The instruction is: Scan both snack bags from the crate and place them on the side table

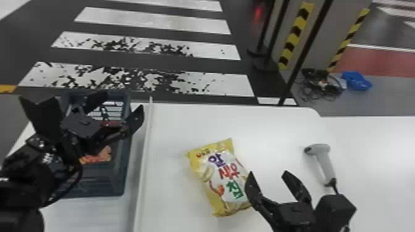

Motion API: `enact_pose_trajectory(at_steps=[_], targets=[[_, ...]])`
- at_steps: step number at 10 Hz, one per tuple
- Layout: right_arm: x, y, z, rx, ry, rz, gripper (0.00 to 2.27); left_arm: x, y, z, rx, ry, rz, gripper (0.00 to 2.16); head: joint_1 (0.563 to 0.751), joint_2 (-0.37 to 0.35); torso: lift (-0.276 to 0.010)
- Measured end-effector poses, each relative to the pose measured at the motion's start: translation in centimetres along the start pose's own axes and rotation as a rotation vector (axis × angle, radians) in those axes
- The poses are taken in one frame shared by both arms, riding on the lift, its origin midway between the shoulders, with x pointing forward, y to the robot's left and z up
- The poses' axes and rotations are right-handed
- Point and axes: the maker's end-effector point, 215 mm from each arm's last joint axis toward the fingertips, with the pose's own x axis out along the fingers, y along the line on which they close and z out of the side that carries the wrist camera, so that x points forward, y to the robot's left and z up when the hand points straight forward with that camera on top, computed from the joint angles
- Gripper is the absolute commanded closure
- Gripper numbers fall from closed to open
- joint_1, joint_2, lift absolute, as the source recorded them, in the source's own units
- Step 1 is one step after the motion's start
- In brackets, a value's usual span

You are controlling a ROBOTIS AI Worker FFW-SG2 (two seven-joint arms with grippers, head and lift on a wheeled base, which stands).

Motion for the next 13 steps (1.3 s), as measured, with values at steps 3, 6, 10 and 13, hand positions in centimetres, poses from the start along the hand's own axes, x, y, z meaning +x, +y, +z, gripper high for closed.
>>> enact_pose_trajectory(at_steps=[3,6,10,13], targets=[[-0.2,0.7,-2.8,0.141,0.169,0.098,0.15,-6.0,3.5,0.6,-0.004,-0.031,0.108,0.08,0.695,0.001,-0.095],[-1.1,1.0,-5.5,0.310,0.340,0.176,0.18,-9.9,4.5,-0.5,-0.053,-0.018,0.152,0.08,0.695,0.050,-0.095],[-2.3,1.3,-8.3,0.431,0.509,0.207,0.18,-10.8,3.6,-2.0,-0.091,-0.005,0.142,0.08,0.695,0.058,-0.095],[-1.2,1.5,-10.1,0.478,0.561,0.217,0.18,-10.8,3.2,-2.4,-0.098,0.002,0.135,0.08,0.695,0.059,-0.095]])
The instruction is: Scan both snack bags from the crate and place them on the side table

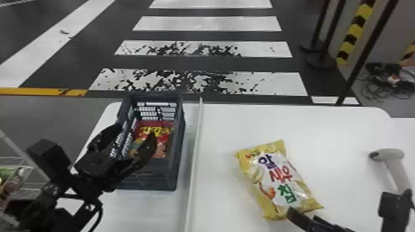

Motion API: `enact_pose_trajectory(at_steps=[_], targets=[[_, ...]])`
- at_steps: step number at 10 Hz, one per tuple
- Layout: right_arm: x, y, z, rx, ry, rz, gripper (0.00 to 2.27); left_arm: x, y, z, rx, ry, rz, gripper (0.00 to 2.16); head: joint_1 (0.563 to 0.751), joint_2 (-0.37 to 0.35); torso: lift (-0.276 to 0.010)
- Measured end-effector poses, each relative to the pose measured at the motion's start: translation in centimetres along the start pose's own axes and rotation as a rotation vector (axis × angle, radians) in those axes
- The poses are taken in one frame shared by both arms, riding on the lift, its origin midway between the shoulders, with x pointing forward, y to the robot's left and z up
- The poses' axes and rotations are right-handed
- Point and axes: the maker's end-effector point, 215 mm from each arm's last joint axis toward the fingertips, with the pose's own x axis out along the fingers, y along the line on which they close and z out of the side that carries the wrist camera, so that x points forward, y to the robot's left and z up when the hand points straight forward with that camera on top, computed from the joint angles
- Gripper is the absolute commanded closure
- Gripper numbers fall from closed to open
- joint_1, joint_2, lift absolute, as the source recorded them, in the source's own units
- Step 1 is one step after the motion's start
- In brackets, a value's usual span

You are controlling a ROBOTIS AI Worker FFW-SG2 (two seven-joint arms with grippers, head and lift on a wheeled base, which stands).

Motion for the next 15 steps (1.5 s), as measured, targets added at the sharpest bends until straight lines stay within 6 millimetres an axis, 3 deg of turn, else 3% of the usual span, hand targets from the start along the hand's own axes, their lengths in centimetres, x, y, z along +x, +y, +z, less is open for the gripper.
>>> enact_pose_trajectory(at_steps=[5,9,10,11,12,13,15], targets=[[2.5,-1.4,0.8,0.057,0.020,0.012,0.18,-0.2,0.3,-0.6,-0.002,0.013,0.005,0.08,0.695,0.060,-0.095],[4.1,-2.2,2.9,0.084,-0.003,0.016,0.20,-0.1,0.2,-0.9,-0.003,0.019,0.004,0.08,0.695,0.046,-0.095],[4.5,-2.4,3.6,0.089,-0.012,0.017,0.37,-0.1,0.2,-1.0,-0.004,0.020,0.004,0.08,0.695,0.042,-0.095],[4.9,-2.6,4.1,0.094,-0.020,0.019,0.90,-0.2,0.2,-1.1,-0.004,0.023,0.004,0.08,0.695,0.040,-0.095],[5.1,-2.9,4.3,0.096,-0.022,0.017,1.93,-0.2,0.3,-1.2,-0.005,0.025,0.005,0.08,0.695,0.038,-0.095],[5.3,-3.2,4.3,0.104,-0.019,0.020,2.26,-0.2,0.3,-1.3,-0.006,0.027,0.005,0.08,0.695,0.035,-0.095],[5.7,-3.7,3.9,0.130,-0.010,0.033,2.27,-0.2,0.4,-1.6,-0.008,0.032,0.005,0.08,0.695,0.033,-0.095]])
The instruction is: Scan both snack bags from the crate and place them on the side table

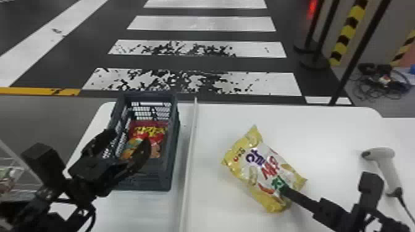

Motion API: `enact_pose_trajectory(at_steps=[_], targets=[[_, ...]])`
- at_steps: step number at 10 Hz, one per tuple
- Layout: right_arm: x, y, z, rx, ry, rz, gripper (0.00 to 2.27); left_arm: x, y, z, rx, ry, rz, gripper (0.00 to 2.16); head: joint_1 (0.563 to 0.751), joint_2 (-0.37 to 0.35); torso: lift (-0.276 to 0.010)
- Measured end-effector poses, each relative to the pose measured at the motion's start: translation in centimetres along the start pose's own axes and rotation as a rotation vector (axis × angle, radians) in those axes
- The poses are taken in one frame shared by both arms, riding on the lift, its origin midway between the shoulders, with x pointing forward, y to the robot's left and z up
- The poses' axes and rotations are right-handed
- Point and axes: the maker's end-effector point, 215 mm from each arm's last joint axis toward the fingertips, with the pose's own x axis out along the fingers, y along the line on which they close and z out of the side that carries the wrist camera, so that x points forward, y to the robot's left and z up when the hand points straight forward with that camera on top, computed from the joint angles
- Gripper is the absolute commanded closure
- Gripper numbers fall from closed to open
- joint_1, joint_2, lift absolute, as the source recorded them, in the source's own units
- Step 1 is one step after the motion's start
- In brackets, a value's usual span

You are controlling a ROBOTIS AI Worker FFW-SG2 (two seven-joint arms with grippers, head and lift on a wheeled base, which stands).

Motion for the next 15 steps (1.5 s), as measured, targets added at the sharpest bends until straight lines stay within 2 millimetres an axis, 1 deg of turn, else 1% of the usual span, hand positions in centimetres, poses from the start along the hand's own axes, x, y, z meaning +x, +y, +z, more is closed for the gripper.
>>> enact_pose_trajectory(at_steps=[2,3,4,5,6,7,8,9,10,11,12,14,15], targets=[[0.1,-0.2,-0.3,0.035,0.001,0.022,2.27,0.0,0.1,-0.4,-0.002,0.007,0.000,0.08,0.695,0.037,-0.095],[-0.4,-0.3,0.4,0.027,-0.014,0.015,2.27,-0.1,0.1,-0.5,-0.002,0.010,0.001,0.08,0.695,0.032,-0.095],[-1.2,-0.3,1.8,0.003,-0.046,-0.004,2.26,-0.1,0.2,-0.5,-0.002,0.010,0.002,0.08,0.695,0.018,-0.095],[-2.1,-0.4,3.8,-0.027,-0.088,-0.034,2.27,-0.2,0.2,-0.5,-0.002,0.010,0.002,0.08,0.695,0.009,-0.095],[-3.3,-0.6,6.5,-0.068,-0.152,-0.075,2.27,-0.1,0.2,-0.5,-0.002,0.010,0.002,0.08,0.695,-0.016,-0.095],[-5.1,-1.0,9.9,-0.146,-0.241,-0.147,2.26,-0.1,0.1,-0.5,-0.002,0.010,0.001,0.08,0.695,-0.050,-0.095],[-7.0,-1.3,12.8,-0.254,-0.327,-0.251,2.26,-0.2,0.1,-0.5,-0.002,0.010,0.001,0.08,0.695,-0.088,-0.095],[-8.7,-1.1,15.2,-0.428,-0.407,-0.414,2.26,-0.2,0.1,-0.5,-0.003,0.010,0.001,0.08,0.695,-0.114,-0.095],[-9.5,-0.3,16.4,-0.594,-0.458,-0.559,2.26,-0.1,0.1,-0.5,-0.003,0.010,0.000,0.08,0.695,-0.122,-0.095],[-9.5,1.0,16.6,-0.747,-0.491,-0.671,2.26,-0.1,0.0,-0.5,-0.004,0.010,-0.001,0.08,0.695,-0.118,-0.095],[-9.1,2.3,16.1,-0.895,-0.513,-0.775,2.26,-0.1,0.0,-0.5,-0.006,0.010,-0.002,0.08,0.695,-0.101,-0.095],[-8.7,5.4,13.8,-1.256,-0.564,-1.026,2.26,-0.2,0.1,-0.7,-0.009,0.013,-0.003,0.08,0.695,-0.055,-0.095],[-8.5,6.1,12.3,-1.446,-0.559,-1.134,2.26,-0.2,0.2,-0.8,-0.011,0.015,-0.001,0.08,0.695,-0.042,-0.095]])
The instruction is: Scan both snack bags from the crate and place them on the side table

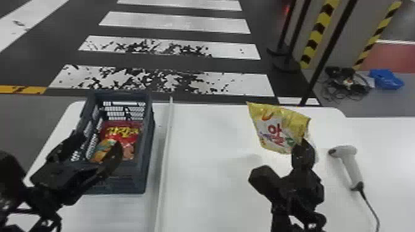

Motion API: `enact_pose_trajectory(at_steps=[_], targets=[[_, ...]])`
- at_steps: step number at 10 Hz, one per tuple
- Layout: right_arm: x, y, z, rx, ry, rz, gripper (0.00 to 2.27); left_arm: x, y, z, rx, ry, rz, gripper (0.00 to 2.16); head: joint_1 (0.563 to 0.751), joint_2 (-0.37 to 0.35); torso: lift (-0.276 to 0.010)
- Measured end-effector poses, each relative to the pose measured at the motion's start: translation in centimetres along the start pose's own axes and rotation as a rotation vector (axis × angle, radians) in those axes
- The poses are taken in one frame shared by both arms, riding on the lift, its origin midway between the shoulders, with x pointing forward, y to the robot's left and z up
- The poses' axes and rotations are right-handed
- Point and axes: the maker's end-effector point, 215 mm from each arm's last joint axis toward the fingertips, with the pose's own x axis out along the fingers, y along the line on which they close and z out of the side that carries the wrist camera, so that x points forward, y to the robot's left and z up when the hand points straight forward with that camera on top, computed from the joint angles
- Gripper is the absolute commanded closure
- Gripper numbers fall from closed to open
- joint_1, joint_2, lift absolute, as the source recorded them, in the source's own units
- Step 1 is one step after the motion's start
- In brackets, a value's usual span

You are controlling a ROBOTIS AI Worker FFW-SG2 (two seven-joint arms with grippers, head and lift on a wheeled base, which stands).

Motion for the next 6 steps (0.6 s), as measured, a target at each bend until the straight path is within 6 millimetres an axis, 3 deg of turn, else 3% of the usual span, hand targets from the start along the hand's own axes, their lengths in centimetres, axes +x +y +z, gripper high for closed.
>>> enact_pose_trajectory(at_steps=[2,4,5,6], targets=[[-2.2,1.5,-1.7,-0.367,-0.033,-0.109,2.26,0.1,0.1,-0.2,-0.004,0.002,0.000,0.08,0.695,-0.032,-0.095],[-3.9,3.6,-3.1,-0.567,-0.069,-0.117,2.26,0.1,0.2,-0.3,-0.004,0.004,-0.001,0.08,0.695,-0.026,-0.095],[-4.7,4.8,-3.4,-0.596,-0.090,-0.083,2.04,0.2,0.2,-0.2,-0.004,0.003,-0.001,0.08,0.695,-0.018,-0.095],[-5.8,6.1,-3.3,-0.589,-0.112,-0.026,1.25,0.2,0.2,-0.2,-0.004,0.003,-0.002,0.08,0.695,-0.003,-0.095]])
